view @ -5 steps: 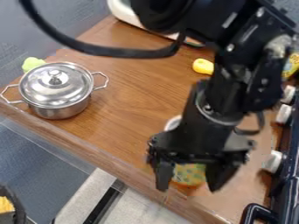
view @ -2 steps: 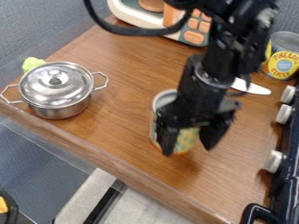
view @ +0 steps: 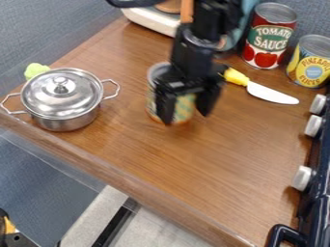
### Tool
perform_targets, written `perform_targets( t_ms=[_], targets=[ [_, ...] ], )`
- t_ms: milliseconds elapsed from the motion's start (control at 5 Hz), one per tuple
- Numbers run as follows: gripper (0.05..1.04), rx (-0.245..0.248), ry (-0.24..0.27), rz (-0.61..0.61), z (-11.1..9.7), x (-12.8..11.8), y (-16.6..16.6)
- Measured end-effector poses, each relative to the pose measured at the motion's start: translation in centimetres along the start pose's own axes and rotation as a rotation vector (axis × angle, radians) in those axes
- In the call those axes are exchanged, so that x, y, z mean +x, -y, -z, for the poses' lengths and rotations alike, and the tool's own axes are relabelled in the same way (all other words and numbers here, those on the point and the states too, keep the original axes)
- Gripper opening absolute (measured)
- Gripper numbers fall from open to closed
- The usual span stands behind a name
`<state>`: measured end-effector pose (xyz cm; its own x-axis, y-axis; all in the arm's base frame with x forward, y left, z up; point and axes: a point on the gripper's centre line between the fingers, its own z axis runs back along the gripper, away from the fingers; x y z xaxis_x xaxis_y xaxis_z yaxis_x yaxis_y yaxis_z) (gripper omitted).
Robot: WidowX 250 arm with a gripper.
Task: Moved the thing above the silver pot
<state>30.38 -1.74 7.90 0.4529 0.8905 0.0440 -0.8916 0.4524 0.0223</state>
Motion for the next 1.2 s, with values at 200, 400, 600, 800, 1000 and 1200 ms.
perform_targets(
  t_ms=[200, 400, 600, 800, 1000, 1200],
  targets=[
    [0.999, -0.003, -0.012, -0.091, 0.3, 3.8, -0.3],
    [0.999, -0.001, -0.019, -0.167, 0.3, 7.9, -0.4],
    [0.999, 0.016, -0.002, -0.213, 0.1, 11.4, -0.1],
    [0.999, 0.014, 0.002, -0.231, -0.3, 13.5, 0.2],
    [0.999, 0.013, 0.008, -0.220, -0.3, 13.8, 0.0],
    [0.999, -0.039, 0.059, -0.197, -3.3, 12.8, -0.8]
  ],
)
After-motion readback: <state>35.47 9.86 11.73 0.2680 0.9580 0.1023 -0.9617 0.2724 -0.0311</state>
